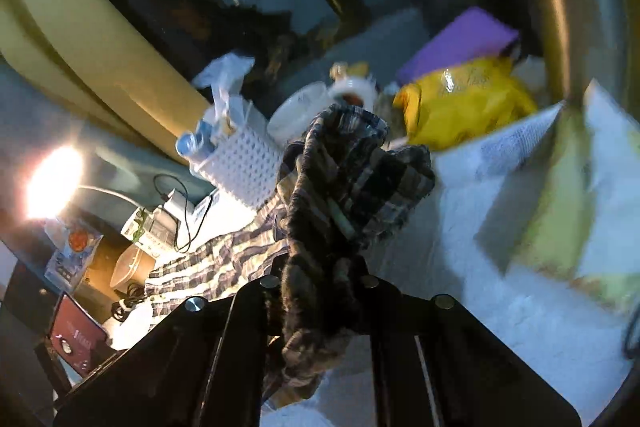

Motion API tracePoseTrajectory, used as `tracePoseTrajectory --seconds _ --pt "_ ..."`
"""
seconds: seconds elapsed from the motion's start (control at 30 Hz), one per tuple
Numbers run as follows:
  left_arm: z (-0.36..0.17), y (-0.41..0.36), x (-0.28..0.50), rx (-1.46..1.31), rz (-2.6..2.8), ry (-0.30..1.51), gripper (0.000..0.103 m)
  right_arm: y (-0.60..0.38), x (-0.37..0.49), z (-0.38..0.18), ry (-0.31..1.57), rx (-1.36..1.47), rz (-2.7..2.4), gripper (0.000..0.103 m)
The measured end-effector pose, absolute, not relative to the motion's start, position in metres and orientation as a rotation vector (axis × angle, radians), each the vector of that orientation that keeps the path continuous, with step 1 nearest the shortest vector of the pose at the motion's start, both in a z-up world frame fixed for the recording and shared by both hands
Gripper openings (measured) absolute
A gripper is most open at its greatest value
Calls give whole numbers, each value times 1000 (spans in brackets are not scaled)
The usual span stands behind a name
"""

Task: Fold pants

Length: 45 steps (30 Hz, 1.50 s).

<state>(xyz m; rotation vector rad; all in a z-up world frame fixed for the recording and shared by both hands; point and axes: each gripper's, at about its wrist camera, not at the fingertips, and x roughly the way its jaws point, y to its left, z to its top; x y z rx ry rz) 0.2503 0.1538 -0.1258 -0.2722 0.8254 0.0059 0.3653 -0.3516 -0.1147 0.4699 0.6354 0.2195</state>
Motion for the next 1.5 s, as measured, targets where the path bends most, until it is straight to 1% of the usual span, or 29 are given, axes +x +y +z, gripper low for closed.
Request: tracePoseTrajectory --seconds 0.2,0.4,0.57,0.8,1.0,1.13,1.17,1.2,1.23,1.3,1.4,1.5 --pt "-126 162 240 -293 -11 807 14 -328 350 -84 590 356 214 10" --pt "-125 174 230 -278 -35 782 14 -257 340 -55 549 213 268 10" --pt "-127 185 224 -288 -69 767 15 -190 341 -51 541 100 320 10" --pt "-128 208 216 -303 -68 746 17 -97 356 -73 595 -32 389 10" --pt "-130 231 209 -335 -59 733 18 -20 364 -112 673 -169 440 10" --pt "-131 240 207 -337 -52 731 18 18 368 -146 786 -259 462 11" --pt "-132 241 206 -337 -52 732 18 23 369 -154 816 -261 474 14" --pt "-132 242 206 -335 -50 734 18 27 368 -159 841 -266 491 27" --pt "-132 242 206 -332 -49 735 19 32 366 -165 870 -275 529 47" --pt "-132 242 207 -327 -47 737 19 37 359 -166 877 -281 589 69" --pt "-132 238 209 -319 -45 743 20 39 347 -159 854 -300 644 70" --pt "-128 233 213 -311 -46 740 21 26 344 -146 840 -249 689 70"
